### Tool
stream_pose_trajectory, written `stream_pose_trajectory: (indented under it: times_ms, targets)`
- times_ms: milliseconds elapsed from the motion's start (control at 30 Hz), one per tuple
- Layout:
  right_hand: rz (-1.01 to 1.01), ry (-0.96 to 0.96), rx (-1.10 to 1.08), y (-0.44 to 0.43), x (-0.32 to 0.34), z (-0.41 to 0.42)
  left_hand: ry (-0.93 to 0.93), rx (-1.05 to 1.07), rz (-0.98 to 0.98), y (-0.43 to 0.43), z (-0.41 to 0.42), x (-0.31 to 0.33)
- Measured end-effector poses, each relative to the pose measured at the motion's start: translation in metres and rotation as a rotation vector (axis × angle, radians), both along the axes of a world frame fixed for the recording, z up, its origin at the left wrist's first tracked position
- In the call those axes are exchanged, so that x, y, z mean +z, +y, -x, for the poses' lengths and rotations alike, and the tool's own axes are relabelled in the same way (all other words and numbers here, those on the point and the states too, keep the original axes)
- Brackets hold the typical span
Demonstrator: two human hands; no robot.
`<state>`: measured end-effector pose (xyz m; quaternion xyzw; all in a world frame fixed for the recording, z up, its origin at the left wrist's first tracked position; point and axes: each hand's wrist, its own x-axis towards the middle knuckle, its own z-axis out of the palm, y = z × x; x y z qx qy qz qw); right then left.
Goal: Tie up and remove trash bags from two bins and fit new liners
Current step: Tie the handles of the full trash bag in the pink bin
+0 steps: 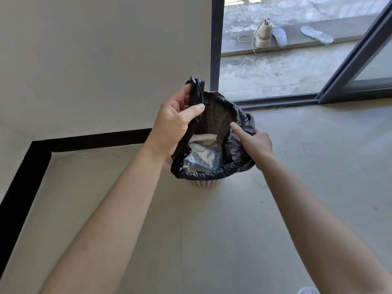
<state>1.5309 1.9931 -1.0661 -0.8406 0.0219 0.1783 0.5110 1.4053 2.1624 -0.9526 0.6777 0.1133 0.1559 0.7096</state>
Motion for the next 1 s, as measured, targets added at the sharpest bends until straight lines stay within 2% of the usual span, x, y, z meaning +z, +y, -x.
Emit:
stream_pose_trajectory:
  times_ms: [67, 100, 233, 300, 367, 433, 500, 533, 567, 633, 700, 767, 867, 1000]
  targets:
    - [0.209, -0.13, -0.032, -0.005, 0.017, -0.008, -0.019, 0.082, -0.015, 0.0, -0.002, 0.001]
    - [0.247, -0.233, -0.088, -0.007, 0.026, -0.013, -0.03, 0.13, -0.006, 0.0, -0.002, 0.002]
    - [0.032, -0.752, -0.266, -0.021, 0.071, -0.038, -0.088, 0.352, 0.093, 0.007, -0.004, 0.002]
    - [-0.074, -0.859, -0.32, -0.032, 0.083, -0.046, -0.097, 0.438, 0.116, 0.013, -0.005, 0.002]
    - [-0.051, -0.753, -0.345, -0.039, 0.085, -0.051, -0.097, 0.473, 0.148, 0.016, -0.005, 0.002]
    - [0.146, -0.397, -0.27, -0.045, 0.077, -0.057, -0.105, 0.46, 0.171, 0.017, -0.005, 0.002]
    - [0.348, -0.024, -0.067, -0.055, 0.067, -0.056, -0.107, 0.422, 0.181, 0.015, -0.006, 0.002]
    - [0.414, 0.078, 0.058, -0.059, 0.063, -0.053, -0.108, 0.403, 0.17, 0.014, -0.006, 0.001]
    - [0.449, 0.101, 0.146, -0.062, 0.059, -0.052, -0.107, 0.389, 0.149, 0.013, -0.007, 0.001]
    - [0.463, -0.025, 0.161, -0.063, 0.056, -0.054, -0.108, 0.379, 0.11, 0.014, -0.008, 0.002]
    - [0.371, -0.276, 0.059, -0.059, 0.061, -0.056, -0.123, 0.379, 0.105, 0.017, -0.009, 0.002]
    - [0.107, -0.456, -0.053, -0.053, 0.077, -0.056, -0.137, 0.38, 0.109, 0.019, -0.01, 0.0]
    - [-0.228, -0.597, -0.146, -0.046, 0.102, -0.056, -0.155, 0.378, 0.141, 0.02, -0.011, -0.003]
    - [-0.383, -0.778, -0.17, -0.033, 0.121, -0.045, -0.176, 0.431, 0.168, 0.022, -0.013, -0.002]
